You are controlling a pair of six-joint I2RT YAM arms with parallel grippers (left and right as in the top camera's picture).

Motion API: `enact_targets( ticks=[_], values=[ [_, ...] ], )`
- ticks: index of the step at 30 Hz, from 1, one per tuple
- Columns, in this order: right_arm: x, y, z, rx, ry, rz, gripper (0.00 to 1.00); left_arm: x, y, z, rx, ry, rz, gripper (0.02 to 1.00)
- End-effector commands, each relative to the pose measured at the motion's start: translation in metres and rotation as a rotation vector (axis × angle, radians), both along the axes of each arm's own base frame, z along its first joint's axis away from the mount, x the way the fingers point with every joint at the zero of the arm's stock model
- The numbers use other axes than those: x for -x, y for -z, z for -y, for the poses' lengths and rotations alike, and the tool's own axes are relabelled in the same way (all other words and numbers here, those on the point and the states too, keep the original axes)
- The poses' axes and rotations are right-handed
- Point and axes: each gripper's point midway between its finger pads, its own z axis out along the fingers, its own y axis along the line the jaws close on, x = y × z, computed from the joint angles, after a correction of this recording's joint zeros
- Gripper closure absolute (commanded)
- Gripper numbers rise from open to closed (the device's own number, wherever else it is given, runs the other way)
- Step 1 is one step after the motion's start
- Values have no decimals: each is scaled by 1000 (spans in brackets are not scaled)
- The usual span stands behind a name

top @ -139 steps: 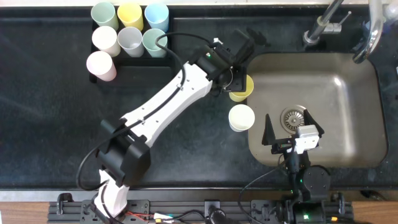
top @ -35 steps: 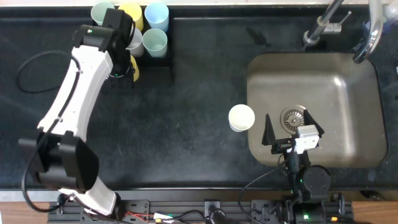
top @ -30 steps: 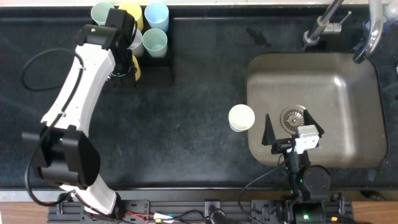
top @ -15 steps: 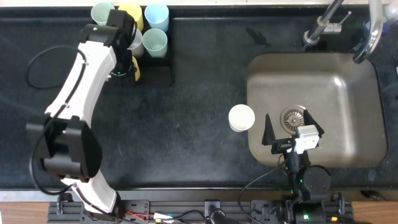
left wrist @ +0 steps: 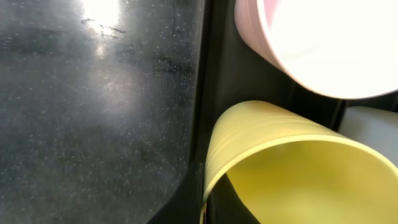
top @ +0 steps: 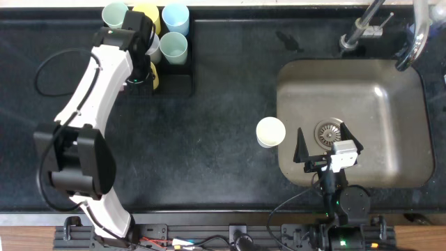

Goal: Store Cups

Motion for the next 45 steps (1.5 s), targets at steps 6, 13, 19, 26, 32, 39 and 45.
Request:
enact_targets(
  ticks=[6, 13, 19, 26, 32, 39, 45],
  values=[
    [0, 3, 2, 0, 11, 2, 5, 0, 18, -5, -15, 14, -47, 982],
    [0, 3, 2, 0, 11, 2, 5, -1, 18, -5, -16, 13, -44, 923],
    [0, 3, 2, 0, 11, 3, 7, -1, 18, -5, -16, 12, -43, 663],
    [0, 3, 2, 0, 11, 3, 5, -5, 16, -2, 1, 6, -19, 474],
    [0, 3, 2, 0, 11, 3, 5, -4, -9, -5, -7, 1, 37, 467],
    [0, 3, 2, 0, 11, 2, 3, 6, -71, -18, -59, -10, 177, 400],
    [0, 3, 2, 0, 11, 3, 5, 11, -148, -35, -163, 66, 402, 301]
  ],
)
